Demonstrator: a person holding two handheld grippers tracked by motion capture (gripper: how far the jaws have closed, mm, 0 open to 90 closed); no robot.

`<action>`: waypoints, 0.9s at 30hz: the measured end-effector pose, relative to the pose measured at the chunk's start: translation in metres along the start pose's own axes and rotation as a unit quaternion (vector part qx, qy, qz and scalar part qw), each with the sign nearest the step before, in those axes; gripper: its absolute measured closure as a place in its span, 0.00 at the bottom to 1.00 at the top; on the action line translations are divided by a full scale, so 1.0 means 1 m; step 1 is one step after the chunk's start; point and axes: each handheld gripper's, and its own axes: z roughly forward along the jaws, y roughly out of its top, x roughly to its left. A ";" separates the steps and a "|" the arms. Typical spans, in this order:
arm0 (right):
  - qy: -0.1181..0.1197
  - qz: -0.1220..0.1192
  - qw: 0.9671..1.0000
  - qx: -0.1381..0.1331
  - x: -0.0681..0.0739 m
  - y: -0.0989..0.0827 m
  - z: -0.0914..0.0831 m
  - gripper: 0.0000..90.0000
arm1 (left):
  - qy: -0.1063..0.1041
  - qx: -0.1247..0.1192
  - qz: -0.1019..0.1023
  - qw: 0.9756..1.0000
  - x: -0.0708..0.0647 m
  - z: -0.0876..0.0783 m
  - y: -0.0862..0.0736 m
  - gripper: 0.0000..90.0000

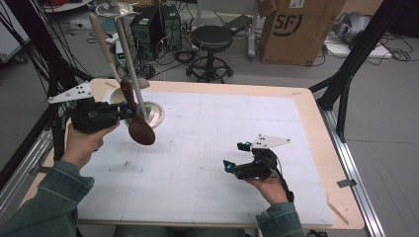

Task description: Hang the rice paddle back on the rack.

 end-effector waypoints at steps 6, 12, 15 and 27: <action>-0.003 0.004 1.000 0.002 -0.002 -0.004 0.001 0.13 | 0.005 -0.005 -0.001 1.000 0.003 0.000 0.007 0.86; 0.000 0.005 1.000 0.002 -0.002 -0.005 0.001 0.12 | 0.009 -0.010 -0.003 1.000 0.005 0.001 0.014 0.86; 0.000 0.007 1.000 0.003 -0.002 -0.005 0.001 0.12 | 0.011 -0.010 -0.001 1.000 0.006 0.003 0.019 0.85; -0.006 0.011 1.000 -0.003 -0.005 -0.005 -0.002 0.11 | 0.015 -0.014 0.006 1.000 0.008 0.005 0.039 0.85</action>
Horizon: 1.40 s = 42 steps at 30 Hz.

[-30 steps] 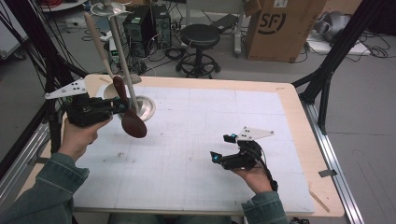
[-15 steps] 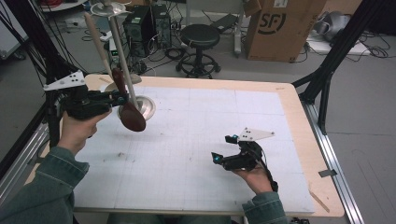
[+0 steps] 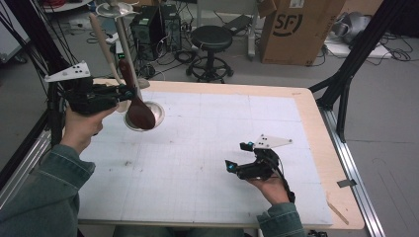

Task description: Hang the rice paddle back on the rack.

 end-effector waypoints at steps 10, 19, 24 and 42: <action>-0.013 -0.001 1.000 -0.004 -0.001 0.000 -0.003 0.00 | 0.011 0.002 -0.006 1.000 0.005 -0.004 0.003 0.86; -0.014 0.002 1.000 -0.005 -0.001 -0.001 -0.003 0.00 | 0.015 0.004 -0.001 1.000 0.007 -0.005 0.015 0.86; -0.013 0.004 1.000 -0.003 -0.002 -0.001 -0.003 0.00 | 0.021 0.004 0.003 1.000 0.008 -0.004 0.025 0.86; -0.009 0.002 1.000 0.001 -0.004 -0.001 -0.001 0.00 | 0.030 0.000 0.010 1.000 0.019 0.004 0.058 0.86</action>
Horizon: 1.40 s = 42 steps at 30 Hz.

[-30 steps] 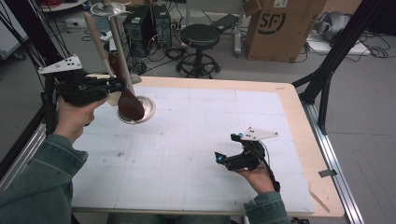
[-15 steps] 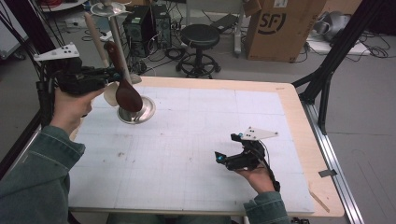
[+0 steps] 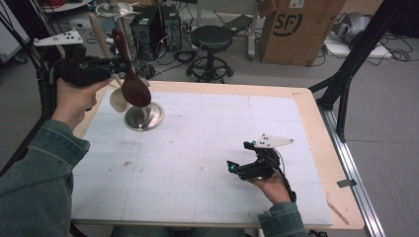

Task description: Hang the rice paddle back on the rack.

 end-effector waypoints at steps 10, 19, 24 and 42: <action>-0.001 -0.002 1.000 0.001 0.000 0.000 0.001 0.00 | 0.006 -0.005 -0.009 1.000 0.010 0.004 0.011 0.86; -0.003 0.000 1.000 0.003 0.000 0.000 0.001 0.00 | 0.007 -0.004 -0.017 1.000 0.021 0.008 0.011 0.86; -0.003 -0.001 1.000 0.006 0.000 0.000 0.002 0.00 | 0.009 -0.007 -0.021 1.000 0.025 0.010 0.011 0.86; 0.000 -0.001 1.000 0.007 0.001 -0.001 0.003 0.00 | 0.035 0.000 -0.028 0.999 0.033 0.015 0.012 0.85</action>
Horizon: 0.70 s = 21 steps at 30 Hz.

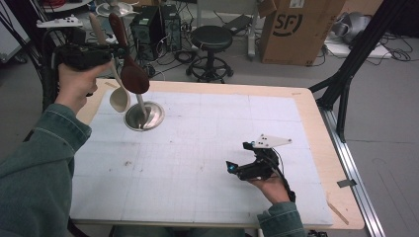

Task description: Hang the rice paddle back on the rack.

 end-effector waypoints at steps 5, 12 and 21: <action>0.002 -0.002 1.000 0.001 0.001 0.000 0.000 0.00 | 0.006 0.001 -0.004 1.000 0.001 0.002 -0.001 0.85; 0.004 -0.002 1.000 0.000 0.001 0.000 0.000 0.00 | 0.015 0.005 -0.001 1.000 0.002 0.002 -0.002 0.85; 0.004 -0.002 1.000 0.002 0.001 -0.001 -0.001 0.00 | 0.017 0.001 0.003 1.000 0.002 -0.002 -0.005 0.76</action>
